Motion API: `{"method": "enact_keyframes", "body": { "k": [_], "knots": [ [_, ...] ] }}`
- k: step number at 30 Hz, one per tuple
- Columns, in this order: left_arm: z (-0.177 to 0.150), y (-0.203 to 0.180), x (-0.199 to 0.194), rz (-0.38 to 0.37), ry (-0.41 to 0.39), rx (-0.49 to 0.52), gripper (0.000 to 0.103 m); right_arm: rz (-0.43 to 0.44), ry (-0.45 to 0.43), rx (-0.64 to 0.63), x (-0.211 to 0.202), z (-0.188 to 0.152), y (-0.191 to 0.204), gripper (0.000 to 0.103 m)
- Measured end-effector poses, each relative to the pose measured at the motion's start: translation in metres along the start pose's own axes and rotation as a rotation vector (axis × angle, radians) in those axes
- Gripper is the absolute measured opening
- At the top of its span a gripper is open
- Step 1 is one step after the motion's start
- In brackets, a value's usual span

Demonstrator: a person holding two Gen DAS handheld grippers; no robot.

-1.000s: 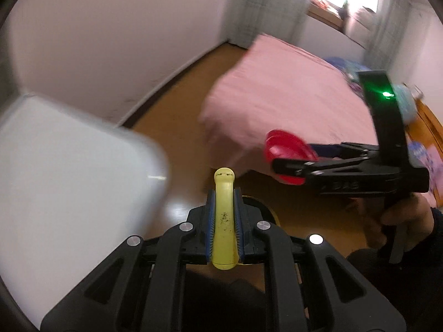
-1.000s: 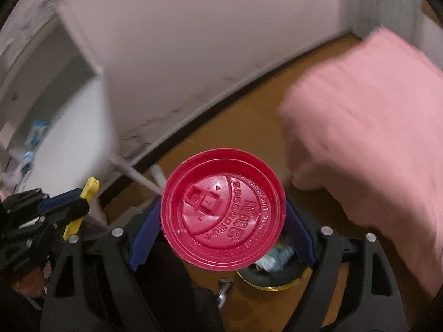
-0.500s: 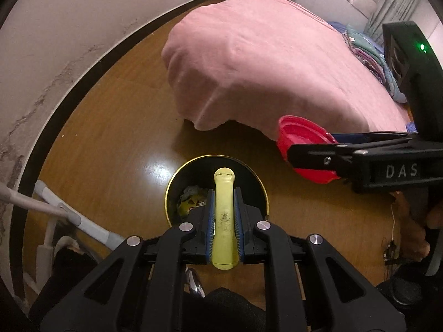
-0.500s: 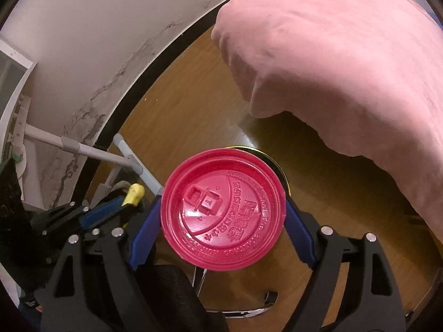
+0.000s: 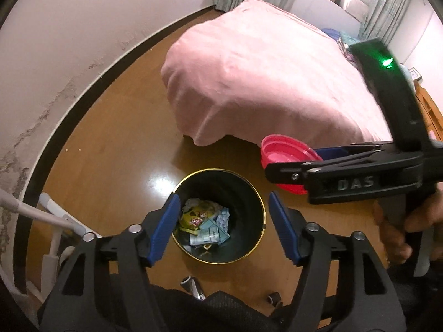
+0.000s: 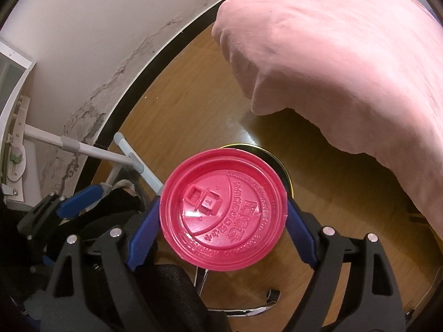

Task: Collect trash
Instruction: 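Carry the tube and red lid to the wastebasket and open both tools, then grasp the clear plastic bag with the left tool while the right tool grasps the gray glove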

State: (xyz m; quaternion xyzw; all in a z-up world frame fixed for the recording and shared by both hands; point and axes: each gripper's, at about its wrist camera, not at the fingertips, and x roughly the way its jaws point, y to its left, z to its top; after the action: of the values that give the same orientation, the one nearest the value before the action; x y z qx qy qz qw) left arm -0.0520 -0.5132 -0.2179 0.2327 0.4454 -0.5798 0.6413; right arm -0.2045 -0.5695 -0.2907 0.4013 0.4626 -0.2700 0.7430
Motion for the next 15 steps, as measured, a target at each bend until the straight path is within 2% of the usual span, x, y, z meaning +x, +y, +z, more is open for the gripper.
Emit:
{"method": "enact_keyframes", "body": {
  "k": [3, 5, 8, 15],
  "knots": [
    [0.000, -0.001, -0.018, 0.038, -0.028, -0.003, 0.075, -0.021, 0.002, -0.011, 0.002, 0.001, 0.005, 0.092],
    [0.001, -0.001, -0.029, 0.060, -0.043, -0.010, 0.075, -0.019, -0.009, -0.010, 0.000, 0.003, 0.008, 0.092],
    [0.002, 0.001, -0.048, 0.080, -0.084, -0.023, 0.084, -0.017, -0.037, -0.012, -0.006, 0.004, 0.011, 0.092],
    [-0.006, 0.010, -0.095, 0.141, -0.123, -0.052, 0.086, -0.006, -0.138, -0.067, -0.037, 0.001, 0.036, 0.092]
  ]
}}
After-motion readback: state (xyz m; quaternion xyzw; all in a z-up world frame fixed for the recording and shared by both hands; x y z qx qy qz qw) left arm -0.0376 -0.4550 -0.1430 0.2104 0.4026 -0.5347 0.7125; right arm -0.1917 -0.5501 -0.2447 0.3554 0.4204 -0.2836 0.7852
